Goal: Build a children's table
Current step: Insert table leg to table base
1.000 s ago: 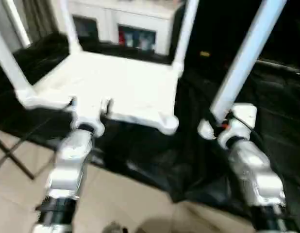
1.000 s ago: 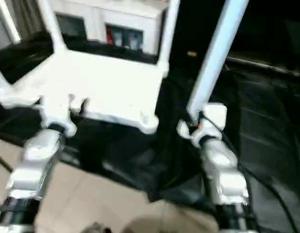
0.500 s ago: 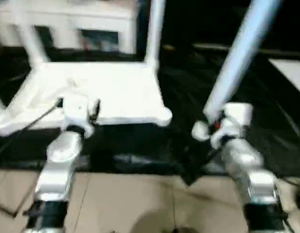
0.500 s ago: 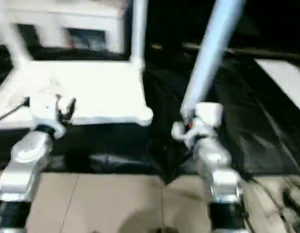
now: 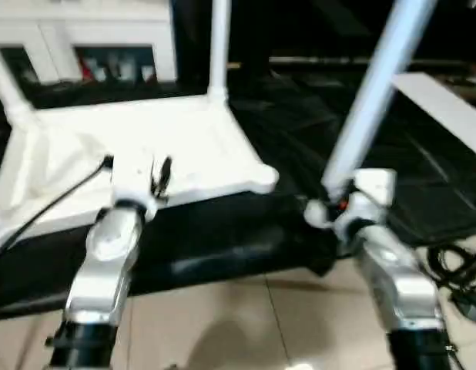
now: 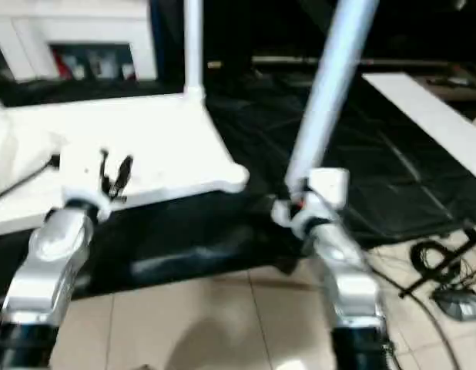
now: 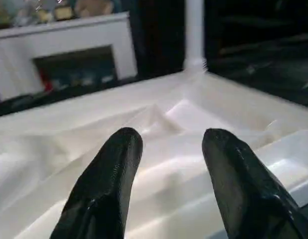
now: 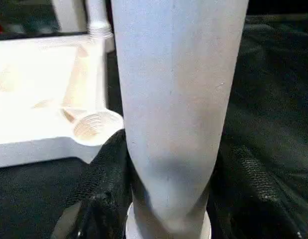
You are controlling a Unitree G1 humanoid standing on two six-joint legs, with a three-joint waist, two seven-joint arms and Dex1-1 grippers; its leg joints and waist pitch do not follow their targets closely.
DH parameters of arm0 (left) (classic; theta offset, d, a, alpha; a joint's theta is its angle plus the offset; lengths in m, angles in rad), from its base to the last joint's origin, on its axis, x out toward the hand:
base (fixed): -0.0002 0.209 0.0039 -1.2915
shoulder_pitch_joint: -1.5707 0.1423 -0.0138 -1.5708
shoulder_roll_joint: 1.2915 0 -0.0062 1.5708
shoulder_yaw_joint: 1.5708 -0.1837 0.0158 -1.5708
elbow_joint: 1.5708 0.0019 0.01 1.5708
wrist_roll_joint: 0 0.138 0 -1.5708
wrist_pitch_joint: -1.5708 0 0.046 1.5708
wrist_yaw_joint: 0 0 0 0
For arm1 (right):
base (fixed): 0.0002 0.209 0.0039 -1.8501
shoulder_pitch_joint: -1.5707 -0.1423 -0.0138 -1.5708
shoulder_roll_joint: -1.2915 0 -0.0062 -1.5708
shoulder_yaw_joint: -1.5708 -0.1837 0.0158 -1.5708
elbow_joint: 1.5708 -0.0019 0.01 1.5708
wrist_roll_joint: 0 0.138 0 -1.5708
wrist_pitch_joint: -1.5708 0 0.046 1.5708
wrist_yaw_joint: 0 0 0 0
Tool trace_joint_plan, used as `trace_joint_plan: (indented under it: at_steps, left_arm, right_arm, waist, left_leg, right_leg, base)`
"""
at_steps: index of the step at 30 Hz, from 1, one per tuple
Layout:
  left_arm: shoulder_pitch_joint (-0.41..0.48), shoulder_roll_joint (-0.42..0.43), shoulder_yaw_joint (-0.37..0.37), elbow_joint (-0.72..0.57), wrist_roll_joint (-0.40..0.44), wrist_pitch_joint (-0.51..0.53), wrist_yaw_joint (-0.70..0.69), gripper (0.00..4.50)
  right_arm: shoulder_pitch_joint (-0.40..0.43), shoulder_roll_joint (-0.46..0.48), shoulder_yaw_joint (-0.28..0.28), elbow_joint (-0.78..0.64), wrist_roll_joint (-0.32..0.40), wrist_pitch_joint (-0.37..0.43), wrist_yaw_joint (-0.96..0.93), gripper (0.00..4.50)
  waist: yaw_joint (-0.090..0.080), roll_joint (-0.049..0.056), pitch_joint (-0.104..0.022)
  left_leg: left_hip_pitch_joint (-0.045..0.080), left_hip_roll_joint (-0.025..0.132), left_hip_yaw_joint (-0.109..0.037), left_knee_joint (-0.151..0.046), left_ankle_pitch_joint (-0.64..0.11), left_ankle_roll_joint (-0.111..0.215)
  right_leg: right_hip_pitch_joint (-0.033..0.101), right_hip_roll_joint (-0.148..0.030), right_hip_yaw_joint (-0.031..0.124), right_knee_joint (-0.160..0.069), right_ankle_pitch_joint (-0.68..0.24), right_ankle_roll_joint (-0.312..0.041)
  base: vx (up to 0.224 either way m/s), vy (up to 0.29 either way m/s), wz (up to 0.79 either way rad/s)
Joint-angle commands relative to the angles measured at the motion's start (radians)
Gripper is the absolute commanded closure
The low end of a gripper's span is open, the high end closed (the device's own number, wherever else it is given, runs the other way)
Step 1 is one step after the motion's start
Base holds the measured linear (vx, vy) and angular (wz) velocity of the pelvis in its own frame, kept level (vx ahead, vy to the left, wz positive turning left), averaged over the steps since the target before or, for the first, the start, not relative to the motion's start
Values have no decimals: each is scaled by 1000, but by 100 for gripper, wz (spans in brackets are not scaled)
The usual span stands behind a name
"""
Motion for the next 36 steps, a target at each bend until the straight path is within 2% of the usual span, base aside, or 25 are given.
trace_joint_plan:
  at_steps: [1,2,3,4,5,9,10,11,12,13,14,15,16,17,19,20,22,23,25,26,29,31,33,35,36]
  left_arm:
    - [-14,-21,-25,-10,1,12,7,207]
    - [-19,-22,-24,-6,-1,19,8,207]
    - [-24,-21,-23,-1,4,27,13,207]
    - [-27,-20,-20,2,6,27,17,207]
    - [-31,-24,-13,3,-2,30,19,207]
    - [-37,-45,-4,-11,-35,25,2,207]
    - [-39,-52,-6,-13,-39,19,1,207]
    - [-44,-65,-15,-14,-34,22,9,207]
    - [-44,-66,-18,-14,-31,22,8,207]
    - [-43,-68,-34,-19,-20,25,5,207]
    - [-39,-69,-44,-27,-13,28,2,207]
    - [-26,-66,-53,-40,-5,31,5,207]
    - [-26,-66,-53,-40,-5,31,5,207]
    - [-22,-64,-54,-43,-2,31,8,207]
    - [-12,-68,-39,-41,-4,30,24,207]
    - [-11,-67,-36,-39,-4,32,24,207]
    - [-13,-67,-35,-36,-2,30,19,207]
    - [-16,-66,-36,-34,1,30,18,207]
    - [-20,-66,-43,-35,4,28,16,207]
    - [-20,-66,-45,-36,5,29,16,207]
    - [-22,-63,-47,-36,8,27,13,207]
    - [-26,-68,-48,-27,11,23,20,207]
    - [-25,-71,-57,-33,22,30,26,207]
    - [-21,-73,-59,-59,22,45,26,207]
    - [-18,-73,-58,-67,20,49,25,207]
  right_arm:
    - [9,-20,-36,-25,-1,2,-6,264]
    - [8,-20,-37,-25,1,-1,-3,264]
    - [3,-21,-37,-25,3,-2,2,264]
    - [-2,-21,-37,-23,4,-1,5,264]
    - [-9,-23,-37,-23,4,-2,9,264]
    - [-39,-39,-37,-23,5,-7,30,264]
    - [-42,-44,-37,-21,5,-8,33,264]
    - [-47,-53,-44,-13,6,-9,36,264]
    - [-48,-54,-46,-12,7,-9,37,264]
    - [-50,-59,-51,-5,9,-10,40,264]
    - [-51,-60,-54,-1,9,-11,42,264]
    - [-55,-54,-53,9,4,-14,43,264]
    - [-55,-54,-53,9,4,-14,43,264]
    - [-57,-52,-52,13,2,-16,44,264]
    - [-66,-45,-46,28,-1,-22,48,264]
    - [-69,-44,-43,29,-3,-25,48,264]
    - [-73,-42,-43,24,-2,-22,46,264]
    - [-75,-41,-43,18,-1,-20,46,264]
    - [-75,-42,-46,10,2,-17,46,264]
    - [-74,-42,-47,10,2,-17,47,264]
    - [-67,-41,-41,10,-6,-22,50,264]
    - [-62,-45,-42,10,-6,-26,56,264]
    - [-66,-51,-54,15,2,-24,60,264]
    - [-82,-59,-60,29,7,-21,66,264]
    - [-89,-62,-60,35,7,-21,70,264]
  waist:
    - [-11,32,-88]
    - [-1,13,-87]
    - [21,-21,-79]
    - [35,-36,-82]
    - [43,-37,-61]
    - [30,-21,-48]
    - [28,-20,-47]
    - [25,-23,-41]
    - [23,-21,-36]
    - [20,-28,-28]
    - [20,-23,-28]
    - [12,-31,-22]
    - [9,-33,-20]
    - [2,-20,-16]
    - [-9,-11,-24]
    - [-12,-11,-30]
    - [-12,-16,-43]
    - [-11,-26,-50]
    - [-13,-25,-54]
    - [-14,-23,-60]
    - [-11,-23,-72]
    - [-7,-18,-77]
    - [7,-38,-79]
    - [14,-32,-80]
    - [14,-33,-82]
  left_leg:
    - [87,114,-63,-68,550,251]
    - [57,69,-27,-41,543,272]
    - [-17,-7,43,-40,359,218]
    - [-24,-12,62,-48,238,176]
    - [-9,6,79,-82,3,75]
    - [12,42,100,-113,-167,-17]
    - [16,45,100,-116,-199,-26]
    - [37,52,100,-124,-342,-46]
    - [44,50,99,-126,-396,-51]
    - [63,45,97,-126,-490,-54]
    - [79,43,96,-122,-531,-53]
    - [100,41,93,-119,-593,-44]
    - [104,43,90,-123,-615,-41]
    - [104,49,81,-137,-651,-37]
    - [92,60,72,-157,-651,-28]
    - [81,57,75,-163,-597,-18]
    - [73,48,92,-157,-463,6]
    - [56,43,108,-152,-316,36]
    - [65,46,116,-147,-272,55]
    - [84,48,123,-143,-227,86]
    - [73,37,128,-128,-84,137]
    - [70,27,125,-116,19,182]
    - [50,7,129,-96,89,228]
    - [45,3,126,-90,111,235]
    - [51,4,121,-88,136,240]
  right_leg:
    - [-26,-59,33,-45,65,-27]
    - [-5,-80,48,-82,146,-49]
    - [46,-107,61,-96,267,-57]
    - [63,-113,68,-108,270,-39]
    - [51,-97,56,-125,76,-31]
    - [29,-73,46,-144,-248,-24]
    - [27,-73,46,-145,-283,-18]
    - [19,-72,41,-158,-438,8]
    - [17,-70,37,-165,-503,19]
    - [11,-70,26,-186,-633,47]
    - [6,-69,20,-197,-675,52]
    - [10,-64,1,-215,-719,55]
    - [17,-61,-8,-219,-713,51]
    - [36,-60,-21,-219,-661,42]
    - [76,-66,-27,-205,-524,19]
    - [91,-72,-16,-204,-461,3]
    - [100,-78,1,-203,-383,-44]
    - [117,-73,10,-191,-282,-80]
    - [113,-70,10,-184,-239,-105]
    - [106,-65,9,-171,-151,-154]
    - [128,-57,9,-149,23,-190]
    - [136,-49,9,-132,145,-192]
    - [157,-39,18,-120,246,-181]
    - [166,-34,19,-114,278,-167]
    - [167,-24,15,-106,308,-153]
  base:
    - [-55,-15,1]
    - [-66,-50,-8]
    - [-66,-50,-8]
    - [-87,-75,-3]
    - [-100,-93,4]
    - [-100,-58,1]
    - [-82,-8,0]
    - [-63,9,-1]
    - [-63,9,-1]
    - [-52,22,-3]
    - [0,0,0]
    - [0,0,0]
    - [0,0,0]
    - [31,63,-21]
    - [44,66,-23]
    - [65,57,-17]
    - [63,47,-13]
    - [67,26,-4]
    - [79,16,-1]
    - [124,-18,8]
    - [123,-20,5]
    - [123,-13,3]
    - [114,-21,5]
    - [100,-23,7]
    - [98,-22,8]
